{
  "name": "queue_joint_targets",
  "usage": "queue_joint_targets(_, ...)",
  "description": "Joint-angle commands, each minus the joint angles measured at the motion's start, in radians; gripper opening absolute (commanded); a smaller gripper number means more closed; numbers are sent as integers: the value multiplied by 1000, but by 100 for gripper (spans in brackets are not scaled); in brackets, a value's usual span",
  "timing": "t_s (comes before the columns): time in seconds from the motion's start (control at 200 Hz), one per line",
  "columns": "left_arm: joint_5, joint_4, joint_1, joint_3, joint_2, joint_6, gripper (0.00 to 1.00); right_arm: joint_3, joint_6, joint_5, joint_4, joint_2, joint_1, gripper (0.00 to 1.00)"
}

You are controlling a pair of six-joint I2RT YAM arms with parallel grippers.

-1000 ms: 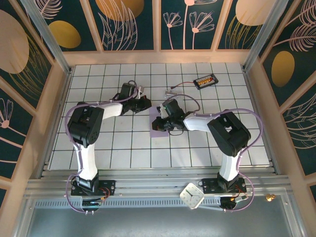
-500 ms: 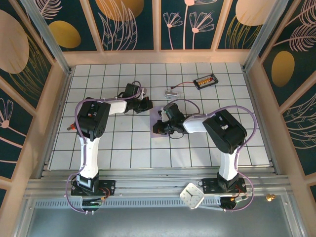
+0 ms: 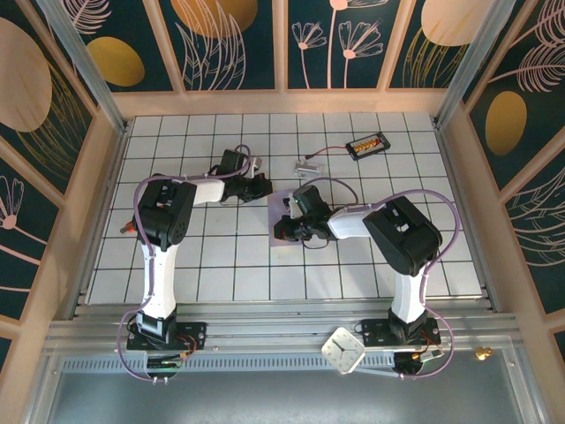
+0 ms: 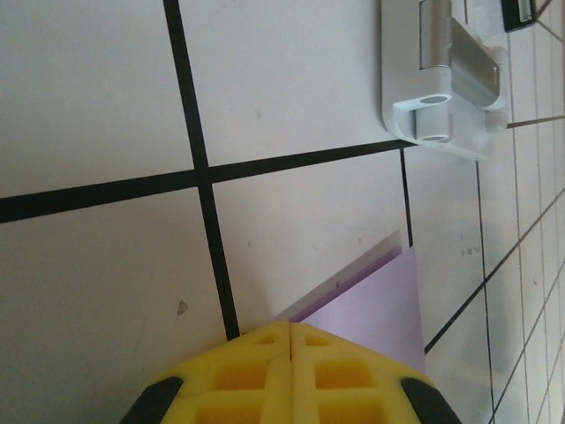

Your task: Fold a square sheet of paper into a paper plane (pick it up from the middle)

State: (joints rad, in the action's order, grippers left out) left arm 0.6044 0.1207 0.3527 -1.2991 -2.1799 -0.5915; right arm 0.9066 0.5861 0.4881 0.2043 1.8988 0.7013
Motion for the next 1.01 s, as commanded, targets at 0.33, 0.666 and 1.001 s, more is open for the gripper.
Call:
queue_joint_targets(0.33, -98, -67, -49, -65, -93, 25, 0, -46, -19, -79, -186, 20, 8, 0)
queue_joint_targets(0.666, -133, -153, -55, -194, -143, 35, 0, -54, -22, -87, -189, 12, 9, 0)
queue_joint_targets(1.001, -103, -70, -53, -113, 71, -25, 6, 2, -26, -44, -154, -33, 0, 0)
